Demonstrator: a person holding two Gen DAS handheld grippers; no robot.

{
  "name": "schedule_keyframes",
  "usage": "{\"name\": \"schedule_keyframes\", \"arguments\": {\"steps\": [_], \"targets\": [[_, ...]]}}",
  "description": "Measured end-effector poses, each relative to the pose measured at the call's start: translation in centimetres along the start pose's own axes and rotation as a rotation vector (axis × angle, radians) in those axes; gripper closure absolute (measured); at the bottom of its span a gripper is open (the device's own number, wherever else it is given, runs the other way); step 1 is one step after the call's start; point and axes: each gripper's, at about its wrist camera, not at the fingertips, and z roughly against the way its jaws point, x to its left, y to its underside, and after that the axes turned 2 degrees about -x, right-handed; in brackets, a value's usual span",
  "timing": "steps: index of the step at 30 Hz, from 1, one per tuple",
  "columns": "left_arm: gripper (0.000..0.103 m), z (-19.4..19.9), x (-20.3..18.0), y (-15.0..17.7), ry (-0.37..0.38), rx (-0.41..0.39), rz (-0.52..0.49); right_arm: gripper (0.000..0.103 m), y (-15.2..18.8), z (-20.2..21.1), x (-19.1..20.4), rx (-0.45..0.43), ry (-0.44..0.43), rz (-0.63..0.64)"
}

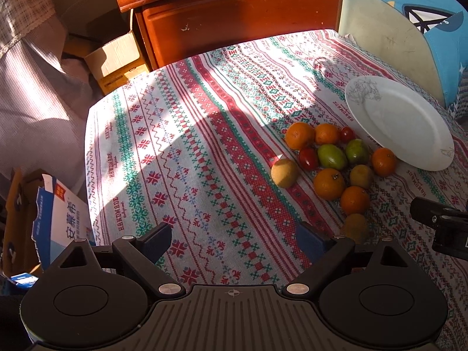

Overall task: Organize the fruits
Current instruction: 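Grasp a small brown fruit with the left gripper while the right gripper grasps another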

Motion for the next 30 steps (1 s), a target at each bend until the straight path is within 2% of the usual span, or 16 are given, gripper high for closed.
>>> {"name": "schedule_keyframes", "arguments": {"steps": [10, 14, 17, 22, 27, 30], "targets": [[0.011, 0.0, 1.2, 1.1, 0.009, -0.021, 0.006, 0.025, 2.6, 0.5, 0.7, 0.007, -0.159, -0.022], [0.011, 0.0, 1.7, 1.1, 0.012, -0.046, 0.017, 0.036, 3.3, 0.2, 1.9, 0.004, -0.211, -0.001], [0.017, -0.2, 2.1, 1.1, 0.032, -0.064, 0.038, 0.044, 3.5, -0.1, 2.8, -0.009, -0.239, 0.025], [0.018, -0.6, 2.2, 0.8, 0.051, -0.104, 0.050, 0.055, 3.5, -0.7, 4.0, -0.016, -0.274, 0.046], [0.022, -0.8, 1.1, 0.0, 0.071, -0.166, -0.007, 0.062, 3.7, -1.3, 5.0, -0.015, -0.286, 0.059], [0.026, -1.3, 0.6, -0.2, 0.087, -0.177, -0.035, 0.066, 3.7, -1.5, 5.2, -0.018, -0.289, 0.064]]}}
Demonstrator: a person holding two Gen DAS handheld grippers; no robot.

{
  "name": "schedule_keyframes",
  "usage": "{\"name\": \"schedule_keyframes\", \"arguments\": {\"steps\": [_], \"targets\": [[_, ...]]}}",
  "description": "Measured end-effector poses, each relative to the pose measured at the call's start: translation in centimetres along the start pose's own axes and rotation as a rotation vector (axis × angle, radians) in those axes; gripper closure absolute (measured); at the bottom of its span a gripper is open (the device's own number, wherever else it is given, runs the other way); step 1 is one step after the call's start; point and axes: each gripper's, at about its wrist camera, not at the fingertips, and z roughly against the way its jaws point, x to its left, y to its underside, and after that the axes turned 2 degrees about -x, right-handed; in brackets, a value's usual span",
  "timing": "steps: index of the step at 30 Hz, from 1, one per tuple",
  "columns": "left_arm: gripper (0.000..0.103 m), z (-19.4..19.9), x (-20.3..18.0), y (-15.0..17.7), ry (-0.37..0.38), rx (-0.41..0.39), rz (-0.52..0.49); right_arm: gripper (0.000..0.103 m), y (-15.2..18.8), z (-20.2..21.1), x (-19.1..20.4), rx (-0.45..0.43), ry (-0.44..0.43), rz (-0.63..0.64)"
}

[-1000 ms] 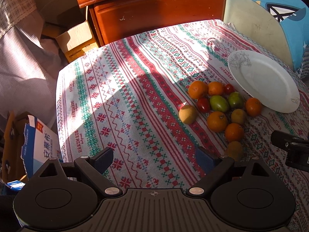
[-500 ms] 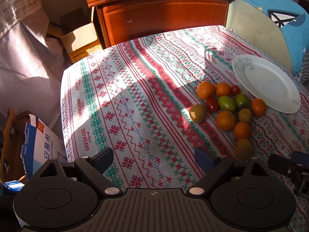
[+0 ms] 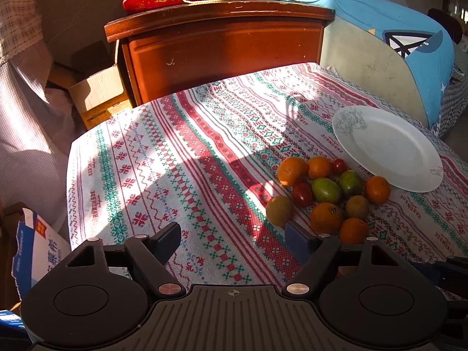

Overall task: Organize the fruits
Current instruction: 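Grasp a small brown fruit with the left gripper while the right gripper grasps another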

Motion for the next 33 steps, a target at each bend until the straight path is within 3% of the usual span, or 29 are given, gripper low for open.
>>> {"name": "schedule_keyframes", "arguments": {"steps": [13, 22, 26, 33], "targets": [[0.037, -2.2, -1.2, -0.4, 0.077, -0.044, -0.045, 0.075, 0.0, -0.9, 0.1, -0.007, 0.014, 0.002], [0.063, -3.6, -1.5, -0.1, 0.115, -0.020, -0.040, 0.077, 0.0, -0.9, 0.2, -0.014, 0.019, 0.009], [0.079, -3.5, -1.7, 0.1, 0.146, -0.024, -0.036, 0.077, 0.0, -0.8, 0.1, -0.015, 0.016, 0.005], [0.080, -3.0, -1.1, 0.1, 0.160, -0.032, 0.004, 0.077, -0.2, 0.0, -0.2, -0.034, 0.008, -0.010]]}}
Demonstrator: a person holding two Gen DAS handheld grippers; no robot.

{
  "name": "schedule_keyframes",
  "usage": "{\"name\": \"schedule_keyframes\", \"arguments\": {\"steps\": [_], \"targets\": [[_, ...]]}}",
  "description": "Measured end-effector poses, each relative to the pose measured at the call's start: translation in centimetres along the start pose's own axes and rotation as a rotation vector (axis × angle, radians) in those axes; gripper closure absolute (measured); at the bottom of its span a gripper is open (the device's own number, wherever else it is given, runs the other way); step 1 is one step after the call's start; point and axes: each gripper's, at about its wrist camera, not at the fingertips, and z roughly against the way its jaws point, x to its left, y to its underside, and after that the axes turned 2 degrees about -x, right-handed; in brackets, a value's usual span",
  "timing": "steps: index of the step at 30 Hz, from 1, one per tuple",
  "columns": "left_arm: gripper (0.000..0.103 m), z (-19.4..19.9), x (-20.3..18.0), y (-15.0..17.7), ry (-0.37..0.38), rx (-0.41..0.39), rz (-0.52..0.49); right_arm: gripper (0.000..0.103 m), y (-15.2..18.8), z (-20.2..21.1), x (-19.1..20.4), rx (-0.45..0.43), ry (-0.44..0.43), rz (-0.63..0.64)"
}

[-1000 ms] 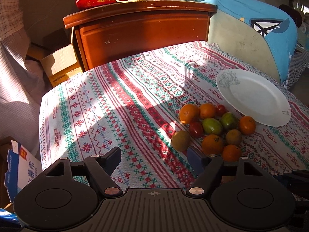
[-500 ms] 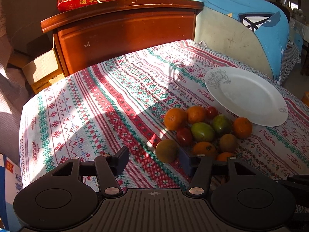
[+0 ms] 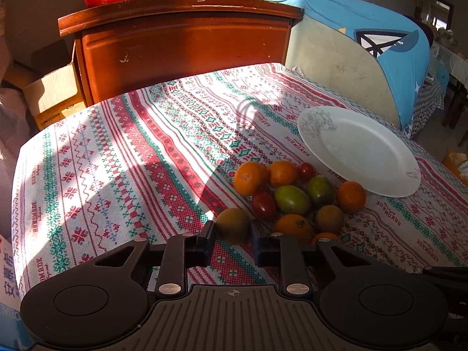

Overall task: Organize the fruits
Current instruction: 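Grasp a small brown fruit with the left gripper while the right gripper grasps another, then carry the brown fruits onto the white plate with both grippers and open them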

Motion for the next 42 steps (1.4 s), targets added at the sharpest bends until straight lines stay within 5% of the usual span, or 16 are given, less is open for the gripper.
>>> {"name": "schedule_keyframes", "arguments": {"steps": [14, 25, 42], "targets": [[0.080, 2.9, -1.0, -0.4, -0.004, -0.032, -0.011, 0.077, -0.8, 1.8, -1.3, -0.047, 0.007, -0.051], [0.080, 4.7, -2.9, -3.6, 0.052, -0.066, -0.063, 0.077, -5.2, 3.5, -4.0, -0.101, 0.046, -0.072], [0.080, -1.3, -6.7, -7.4, 0.157, -0.007, -0.070, 0.077, -8.7, 0.3, -10.0, -0.069, 0.145, -0.195]]}}
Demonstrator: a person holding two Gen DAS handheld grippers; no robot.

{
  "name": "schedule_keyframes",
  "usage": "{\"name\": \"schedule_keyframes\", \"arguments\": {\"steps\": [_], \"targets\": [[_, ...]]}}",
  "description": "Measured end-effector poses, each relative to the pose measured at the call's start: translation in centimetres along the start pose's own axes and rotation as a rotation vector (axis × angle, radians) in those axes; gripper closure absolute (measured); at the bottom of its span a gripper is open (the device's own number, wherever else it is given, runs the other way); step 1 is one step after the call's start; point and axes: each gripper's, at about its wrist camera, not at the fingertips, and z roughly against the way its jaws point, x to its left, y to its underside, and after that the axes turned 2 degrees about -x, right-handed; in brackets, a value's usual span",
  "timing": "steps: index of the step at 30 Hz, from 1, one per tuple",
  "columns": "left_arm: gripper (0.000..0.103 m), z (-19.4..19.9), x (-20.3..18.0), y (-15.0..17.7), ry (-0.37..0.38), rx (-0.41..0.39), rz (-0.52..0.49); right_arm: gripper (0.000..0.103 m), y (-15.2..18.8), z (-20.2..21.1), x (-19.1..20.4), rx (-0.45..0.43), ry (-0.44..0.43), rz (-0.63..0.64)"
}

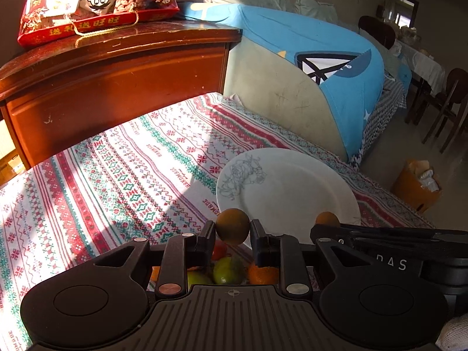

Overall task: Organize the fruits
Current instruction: 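Carry the brown fruits onto the white plate with both grippers and open them, then lift both grippers off the plate and move back toward the pile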

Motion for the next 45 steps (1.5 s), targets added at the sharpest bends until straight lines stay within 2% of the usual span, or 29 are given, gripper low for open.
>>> {"name": "schedule_keyframes", "arguments": {"steps": [8, 17, 28, 30, 35, 45], "targets": [[0.080, -3.1, -1.3, -0.1, 0.034, 0.041, 0.013, 0.077, -0.2, -1.2, -1.0, 0.024, 0.022, -0.053], [0.078, -4.6, -1.8, -0.2, 0.029, 0.061, 0.038, 0.074, -0.3, -1.0, -1.8, 0.017, 0.034, -0.085], [0.066, -3.1, -1.3, -1.0, 0.026, 0.025, 0.076, 0.072, -0.2, -0.2, -1.3, 0.005, 0.011, -0.070], [0.057, -2.8, -1.1, -1.0, 0.018, 0.026, 0.076, 0.071, 0.0, -0.1, -1.1, 0.002, 0.009, -0.063], [0.055, -1.8, -0.6, -0.8, -0.022, 0.023, 0.055, 0.068, 0.3, 0.3, -0.4, -0.001, -0.006, -0.038], [0.053, 0.9, 2.2, -0.8, -0.076, 0.011, 0.102, 0.068, 1.2, 0.9, 1.1, 0.014, -0.075, 0.023]]}}
